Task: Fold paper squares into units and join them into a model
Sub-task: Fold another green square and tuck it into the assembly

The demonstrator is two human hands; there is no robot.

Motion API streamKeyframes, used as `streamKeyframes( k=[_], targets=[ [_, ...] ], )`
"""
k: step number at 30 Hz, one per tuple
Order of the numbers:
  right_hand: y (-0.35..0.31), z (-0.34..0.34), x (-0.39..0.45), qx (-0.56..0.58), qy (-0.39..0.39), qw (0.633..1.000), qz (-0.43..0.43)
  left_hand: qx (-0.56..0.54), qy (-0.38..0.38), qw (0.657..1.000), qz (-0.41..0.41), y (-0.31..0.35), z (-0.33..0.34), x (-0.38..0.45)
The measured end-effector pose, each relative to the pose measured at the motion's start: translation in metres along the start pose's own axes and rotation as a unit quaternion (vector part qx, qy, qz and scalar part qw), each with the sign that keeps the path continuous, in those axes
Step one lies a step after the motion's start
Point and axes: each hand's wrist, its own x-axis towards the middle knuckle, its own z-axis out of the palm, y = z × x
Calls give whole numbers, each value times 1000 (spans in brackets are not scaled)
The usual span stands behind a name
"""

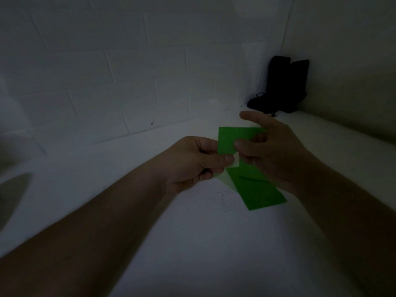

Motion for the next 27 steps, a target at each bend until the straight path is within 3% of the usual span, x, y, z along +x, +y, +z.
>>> streamKeyframes(
  k=[16,23,27],
  targets=[
    [-10,-11,1,19,29,999,33,120,30,991,46,-3,-13,4],
    [-14,-14,2,23,6,997,67,146,38,987,48,-4,-20,5],
    [-15,-15,2,10,35,998,47,121,75,989,51,-6,-24,10]
  ],
)
